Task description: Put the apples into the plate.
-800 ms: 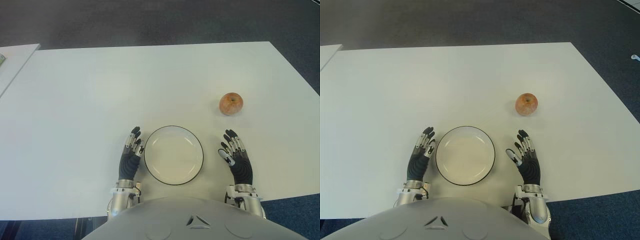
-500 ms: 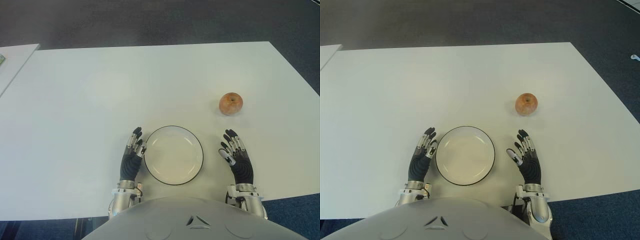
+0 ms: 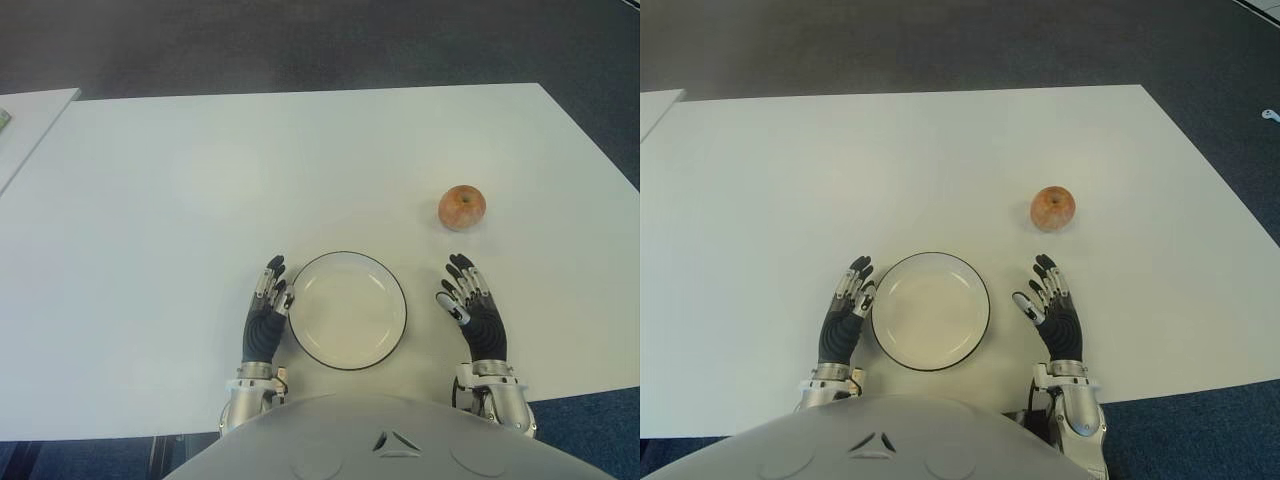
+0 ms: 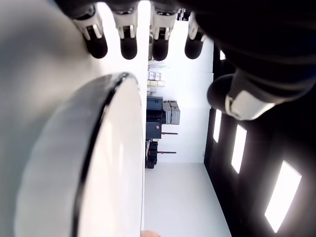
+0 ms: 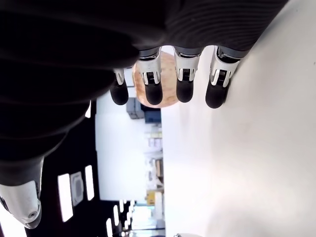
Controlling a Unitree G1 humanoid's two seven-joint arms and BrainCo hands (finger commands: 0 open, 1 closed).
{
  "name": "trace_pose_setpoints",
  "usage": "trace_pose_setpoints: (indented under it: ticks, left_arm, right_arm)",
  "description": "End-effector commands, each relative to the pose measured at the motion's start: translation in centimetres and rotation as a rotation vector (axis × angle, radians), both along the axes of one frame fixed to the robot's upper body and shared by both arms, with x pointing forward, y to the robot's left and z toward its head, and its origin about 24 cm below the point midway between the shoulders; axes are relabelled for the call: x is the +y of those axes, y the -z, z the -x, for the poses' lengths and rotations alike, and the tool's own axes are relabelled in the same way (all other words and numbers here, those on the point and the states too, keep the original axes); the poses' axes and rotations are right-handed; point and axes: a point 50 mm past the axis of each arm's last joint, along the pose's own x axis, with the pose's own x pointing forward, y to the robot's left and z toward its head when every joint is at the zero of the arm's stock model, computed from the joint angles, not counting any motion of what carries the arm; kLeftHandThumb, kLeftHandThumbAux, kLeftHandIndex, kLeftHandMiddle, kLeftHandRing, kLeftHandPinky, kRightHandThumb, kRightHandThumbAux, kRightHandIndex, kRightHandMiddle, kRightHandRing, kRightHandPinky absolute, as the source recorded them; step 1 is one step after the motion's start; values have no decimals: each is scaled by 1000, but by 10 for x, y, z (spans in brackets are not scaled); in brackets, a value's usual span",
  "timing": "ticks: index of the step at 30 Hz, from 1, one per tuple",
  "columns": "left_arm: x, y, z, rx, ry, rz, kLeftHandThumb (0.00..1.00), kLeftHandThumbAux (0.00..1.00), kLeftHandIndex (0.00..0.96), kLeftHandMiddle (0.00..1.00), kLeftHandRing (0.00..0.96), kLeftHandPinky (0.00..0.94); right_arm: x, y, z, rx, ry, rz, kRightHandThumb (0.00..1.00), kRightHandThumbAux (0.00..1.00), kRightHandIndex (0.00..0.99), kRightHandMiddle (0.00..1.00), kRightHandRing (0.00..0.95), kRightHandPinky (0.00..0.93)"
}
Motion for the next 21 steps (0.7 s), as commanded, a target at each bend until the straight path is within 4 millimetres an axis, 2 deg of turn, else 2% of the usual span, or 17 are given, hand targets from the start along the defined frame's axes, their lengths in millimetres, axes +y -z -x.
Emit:
trace_pose_setpoints:
  ticks: [1,16,19,21]
  left_arm:
    - [-2,2,1,34,-4,0,25,477,0,0,0,9]
    - [-4,2,-1,26,11,20,11,496,0,0,0,0]
    - [-3,3,-2,26,13,22,9,498,0,0,0,0]
    - [-3,4,-3,22,9,24,11,500,0,0,0,0]
  right_arm:
    - [0,3,-1,23,-4,-16,113,599,0,0,0,0]
    - [3,2,-6,7,-6,6,101,607,0,0,0,0]
    - [2,-6,-10,-23,-10,8,106,601,0,0,0,0]
    - [-2,-21,-18,-73,-14,9,114,603,0,0,0,0]
